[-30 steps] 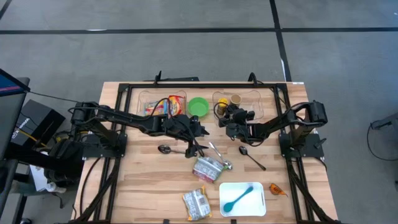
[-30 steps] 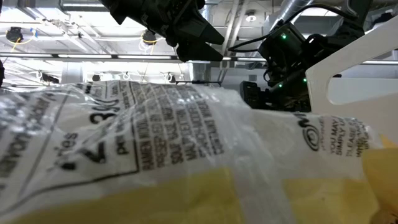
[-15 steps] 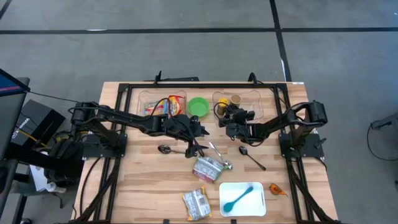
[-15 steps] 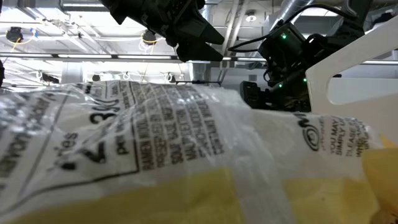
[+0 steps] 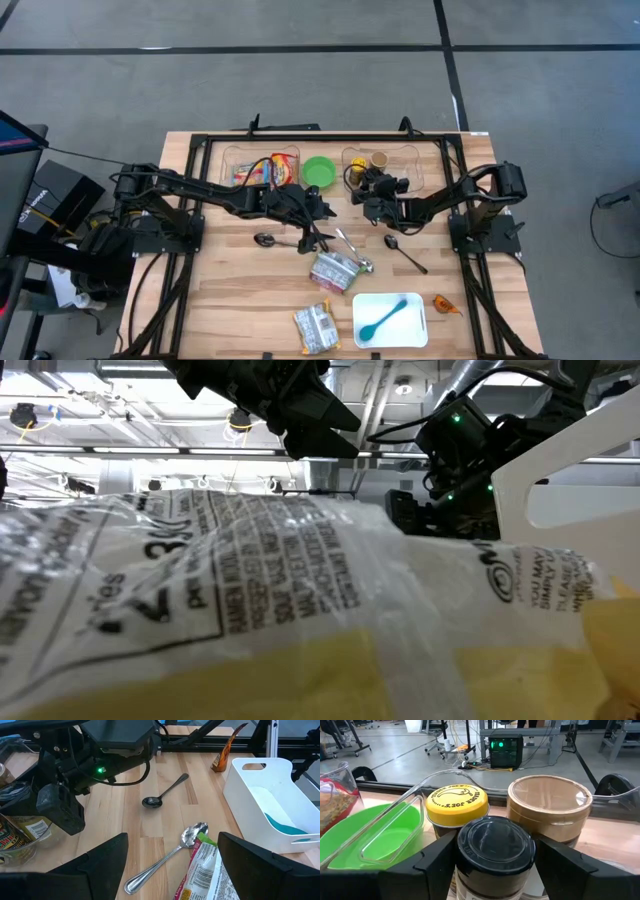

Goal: Pick & Place Food Item
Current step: Put the transparent spice bottle in the right transparent bin

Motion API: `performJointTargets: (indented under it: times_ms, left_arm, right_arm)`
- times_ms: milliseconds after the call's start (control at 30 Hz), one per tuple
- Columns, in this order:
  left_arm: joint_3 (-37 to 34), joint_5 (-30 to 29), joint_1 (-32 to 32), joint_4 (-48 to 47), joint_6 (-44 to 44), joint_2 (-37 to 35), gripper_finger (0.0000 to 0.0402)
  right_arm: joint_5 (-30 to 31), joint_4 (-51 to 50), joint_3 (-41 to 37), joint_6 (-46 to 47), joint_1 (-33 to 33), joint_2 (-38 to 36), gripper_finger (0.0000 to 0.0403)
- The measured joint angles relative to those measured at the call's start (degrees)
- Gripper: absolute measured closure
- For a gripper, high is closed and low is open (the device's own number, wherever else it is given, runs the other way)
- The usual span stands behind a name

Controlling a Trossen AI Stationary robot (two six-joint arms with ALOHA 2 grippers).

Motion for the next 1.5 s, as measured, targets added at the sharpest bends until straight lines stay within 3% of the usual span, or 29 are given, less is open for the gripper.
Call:
performJointTargets:
  times_ms: [1200, 1333, 1500]
  left_arm:
    - [0.00, -0.01, 0.00, 0.00, -0.01, 0.00, 0.0100]
    - [0.00, -0.01, 0.00, 0.00, -0.01, 0.01, 0.0100]
    - [0.00, -0.02, 0.01, 0.00, 0.00, 0.02, 0.0100]
  right_arm:
    - [-1.22, 0.21, 0.00, -0.18, 0.02, 0.02, 0.0157]
    - [-1.26, 0.21, 0.00, -0.18, 0.02, 0.02, 0.0132]
    - [-1.33, 0.25, 0.00, -0.60, 0.03, 0.03, 0.0071]
